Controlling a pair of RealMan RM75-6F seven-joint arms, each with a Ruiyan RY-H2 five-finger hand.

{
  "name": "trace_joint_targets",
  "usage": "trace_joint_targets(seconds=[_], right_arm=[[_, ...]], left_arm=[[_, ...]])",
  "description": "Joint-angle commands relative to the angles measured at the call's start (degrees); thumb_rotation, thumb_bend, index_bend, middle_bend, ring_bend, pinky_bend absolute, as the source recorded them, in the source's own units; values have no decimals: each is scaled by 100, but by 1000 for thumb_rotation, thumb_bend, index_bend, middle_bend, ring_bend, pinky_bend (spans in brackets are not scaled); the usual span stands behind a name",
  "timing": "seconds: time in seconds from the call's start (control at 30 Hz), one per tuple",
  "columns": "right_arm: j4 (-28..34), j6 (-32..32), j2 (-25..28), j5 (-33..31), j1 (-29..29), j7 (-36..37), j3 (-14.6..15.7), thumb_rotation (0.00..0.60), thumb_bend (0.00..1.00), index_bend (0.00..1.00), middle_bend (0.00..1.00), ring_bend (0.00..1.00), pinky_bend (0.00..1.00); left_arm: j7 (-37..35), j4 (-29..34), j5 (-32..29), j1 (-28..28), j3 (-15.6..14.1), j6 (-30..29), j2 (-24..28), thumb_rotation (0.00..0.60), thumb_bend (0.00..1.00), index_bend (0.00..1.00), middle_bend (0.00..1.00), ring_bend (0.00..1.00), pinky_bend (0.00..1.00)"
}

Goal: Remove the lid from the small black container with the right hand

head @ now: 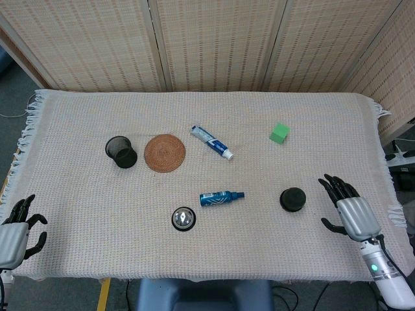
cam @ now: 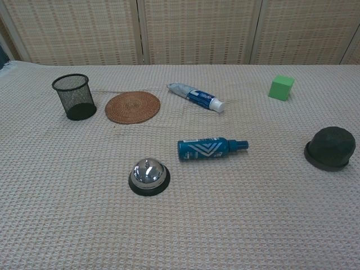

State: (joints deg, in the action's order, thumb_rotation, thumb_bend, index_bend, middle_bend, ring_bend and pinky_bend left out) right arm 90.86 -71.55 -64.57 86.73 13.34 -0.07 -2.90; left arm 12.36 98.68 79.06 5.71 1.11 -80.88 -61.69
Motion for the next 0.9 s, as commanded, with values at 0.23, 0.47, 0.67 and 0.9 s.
trace_joint_targets(seconds=[0.23, 0.47, 0.67, 0.9], right_arm=[[77, 2290, 20, -1451, 1200, 139, -389, 600, 180, 0, 0, 0, 139], [-348, 2848, -396, -2100, 1646, -130, -488, 600, 180, 0, 0, 0, 139], [-514, 3197, -579, -2419, 1886, -255, -432, 600, 180, 0, 0, 0, 139], [-540, 3490, -613, -2684, 2072, -384, -288, 600, 180, 0, 0, 0, 139]], left_arm=[[-7, 34, -6, -20, 19, -34, 41, 600, 416, 444, 0, 16, 397], [-79, 21, 21, -49, 27, -82, 61, 600, 415, 444, 0, 16, 397], [-85, 43, 42, -61, 30, -101, 84, 600, 415, 447, 0, 16, 397], [-87, 66, 9, -66, 45, -89, 102, 600, 414, 445, 0, 16, 397]])
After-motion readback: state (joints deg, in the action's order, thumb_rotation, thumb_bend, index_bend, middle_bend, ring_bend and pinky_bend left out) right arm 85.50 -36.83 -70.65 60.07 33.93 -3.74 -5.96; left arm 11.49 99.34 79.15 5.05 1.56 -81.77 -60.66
